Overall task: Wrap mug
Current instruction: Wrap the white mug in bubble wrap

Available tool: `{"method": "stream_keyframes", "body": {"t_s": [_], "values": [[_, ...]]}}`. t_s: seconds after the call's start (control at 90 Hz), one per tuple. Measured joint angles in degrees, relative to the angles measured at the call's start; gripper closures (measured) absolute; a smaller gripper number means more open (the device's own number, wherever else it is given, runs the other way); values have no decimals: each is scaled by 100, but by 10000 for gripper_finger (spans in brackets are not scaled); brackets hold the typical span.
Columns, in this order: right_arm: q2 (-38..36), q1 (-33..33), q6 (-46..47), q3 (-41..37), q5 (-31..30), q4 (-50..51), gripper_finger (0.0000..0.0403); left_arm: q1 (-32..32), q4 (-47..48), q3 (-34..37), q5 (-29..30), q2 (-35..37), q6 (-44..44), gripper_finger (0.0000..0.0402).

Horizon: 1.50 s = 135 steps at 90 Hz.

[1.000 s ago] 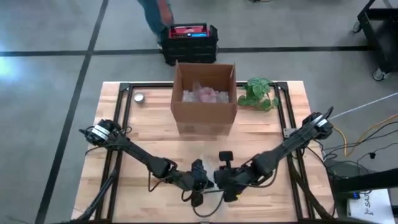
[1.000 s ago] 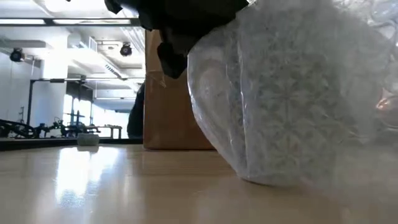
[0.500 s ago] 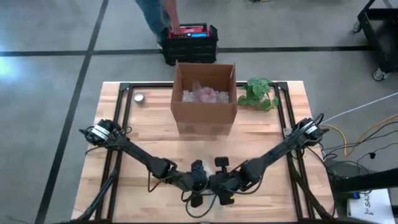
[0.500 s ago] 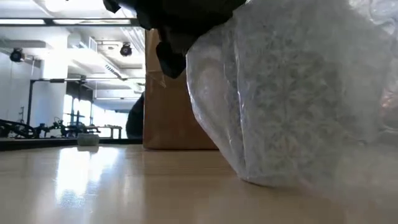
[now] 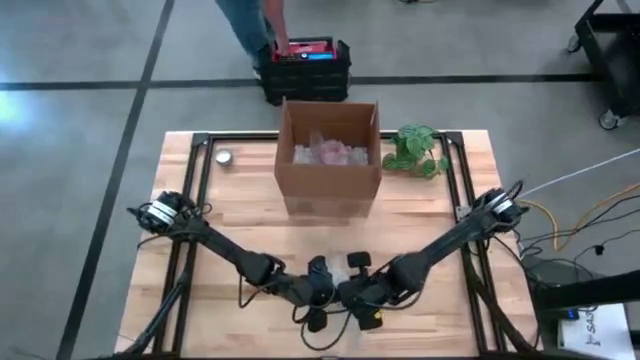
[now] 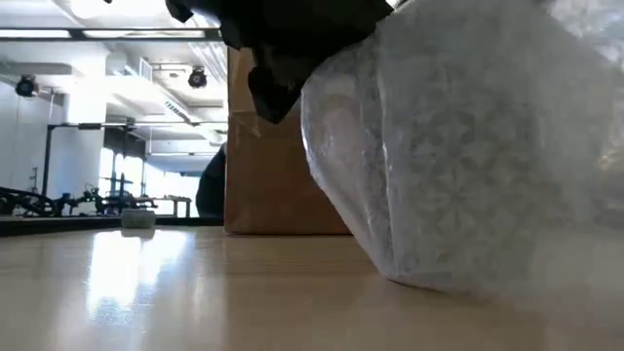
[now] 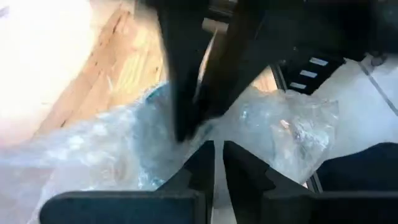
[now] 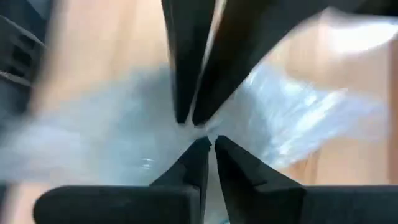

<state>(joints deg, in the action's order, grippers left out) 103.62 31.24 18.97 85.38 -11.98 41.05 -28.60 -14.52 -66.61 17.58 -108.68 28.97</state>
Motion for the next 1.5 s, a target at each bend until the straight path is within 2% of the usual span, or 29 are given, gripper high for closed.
{"method": "stream_keyframes", "body": {"t_s": [0.211,0.544,0.756,0.967,1.144,1.222,1.378,1.5], "values": [[-259,107,163,-25,428,-58,385,1,-2,0,-17,0,1,379],[693,-12,112,-3,479,-129,385,4,-10,0,-20,0,2,379],[909,-183,75,1,520,-170,385,4,-10,0,-15,0,0,379],[667,-225,40,121,723,154,385,7,-9,0,-15,0,0,379],[-12,-166,-33,265,890,272,384,4,-8,0,-17,0,0,379],[-222,-160,-66,252,578,296,384,4,-9,0,-20,0,0,379],[-256,-275,-95,241,-873,272,384,4,-9,0,-20,2,2,379],[8,-391,-46,231,-852,279,384,4,-10,0,-20,2,2,379]]}}
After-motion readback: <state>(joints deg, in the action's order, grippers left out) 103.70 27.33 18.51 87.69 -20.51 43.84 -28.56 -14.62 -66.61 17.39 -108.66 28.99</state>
